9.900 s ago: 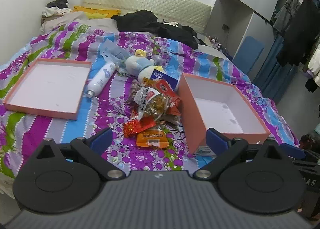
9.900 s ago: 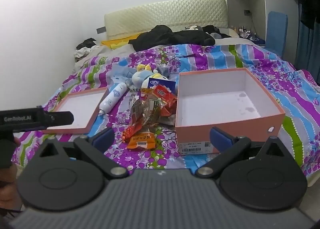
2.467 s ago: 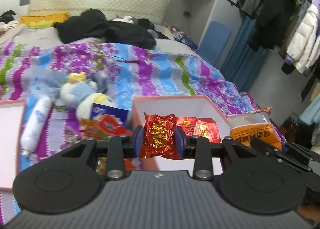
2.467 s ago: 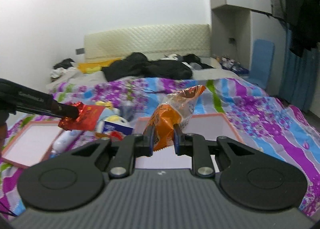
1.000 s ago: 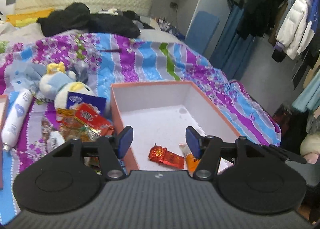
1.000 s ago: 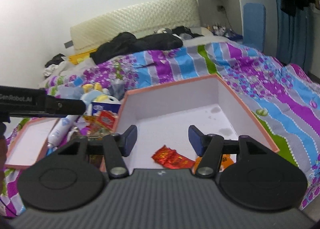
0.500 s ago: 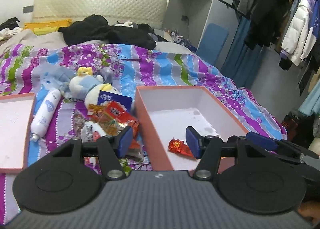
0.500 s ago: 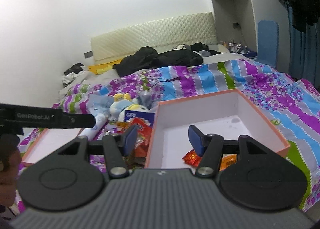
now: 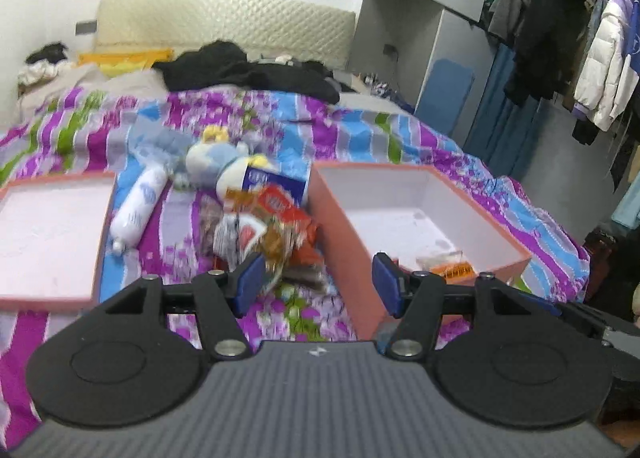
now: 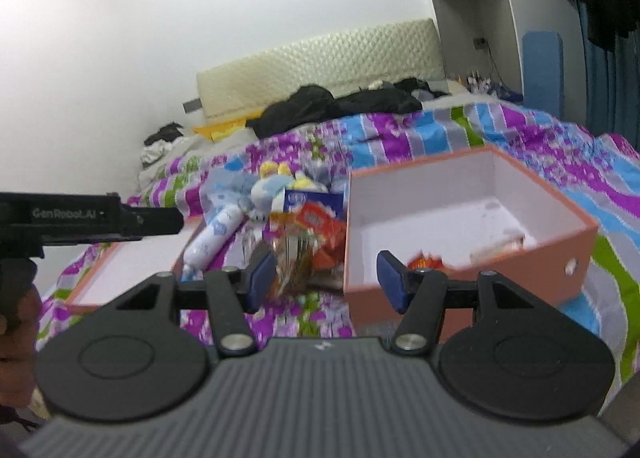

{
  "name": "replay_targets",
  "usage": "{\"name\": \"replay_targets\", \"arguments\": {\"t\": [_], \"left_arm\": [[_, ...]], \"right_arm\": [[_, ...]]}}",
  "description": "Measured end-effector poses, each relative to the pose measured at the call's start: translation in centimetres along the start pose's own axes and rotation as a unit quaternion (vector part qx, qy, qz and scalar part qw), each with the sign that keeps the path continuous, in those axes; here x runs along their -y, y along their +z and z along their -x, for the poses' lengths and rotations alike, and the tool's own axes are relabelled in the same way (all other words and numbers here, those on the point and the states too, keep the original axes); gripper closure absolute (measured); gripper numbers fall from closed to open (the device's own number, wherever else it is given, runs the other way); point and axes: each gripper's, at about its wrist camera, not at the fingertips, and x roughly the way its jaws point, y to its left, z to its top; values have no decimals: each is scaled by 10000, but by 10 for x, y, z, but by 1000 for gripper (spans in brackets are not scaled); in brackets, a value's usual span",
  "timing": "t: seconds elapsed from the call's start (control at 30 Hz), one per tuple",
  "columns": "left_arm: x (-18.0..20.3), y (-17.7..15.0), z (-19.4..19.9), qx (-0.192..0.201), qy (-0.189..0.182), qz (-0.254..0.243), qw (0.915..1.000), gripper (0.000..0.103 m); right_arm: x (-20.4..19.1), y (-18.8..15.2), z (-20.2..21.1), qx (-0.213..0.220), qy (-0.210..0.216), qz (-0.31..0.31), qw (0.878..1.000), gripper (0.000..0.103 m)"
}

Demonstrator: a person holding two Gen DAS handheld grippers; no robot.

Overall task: Organize snacks
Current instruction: 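Open both tools to drop the snacks into the pink box and withdraw, then grasp the clear shrimp-chip bag with the left tool while the right tool grasps the green packet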

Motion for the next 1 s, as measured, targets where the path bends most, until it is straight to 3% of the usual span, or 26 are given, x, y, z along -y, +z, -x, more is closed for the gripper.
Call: {"name": "replay_targets", "arguments": {"t": [0.27, 0.43, 0.7, 0.8, 0.87, 1.0], "left_arm": [[-21, -41, 3, -195, 15, -117, 9997, 38], [-43, -54, 10, -32, 239, 88, 9997, 38], [-74, -75, 12, -141, 362, 474, 9981, 38], [-82, -81, 0, -231, 454, 530, 9973, 38], [-82, -81, -16, -356, 716, 457, 9957, 39], [-93, -71, -45, -449, 706, 819, 9931, 39]], "right_arm": [[-28, -28, 4, -179, 27, 266, 9995, 43], [-38, -30, -7, -247, 33, 306, 9992, 44], [-45, -38, -23, -295, -7, 404, 9987, 44], [-55, -42, -41, -360, -45, 666, 9971, 44], [-56, -47, -52, -427, 23, 727, 9964, 44], [-55, -50, -74, -609, 137, 697, 9956, 44]]}}
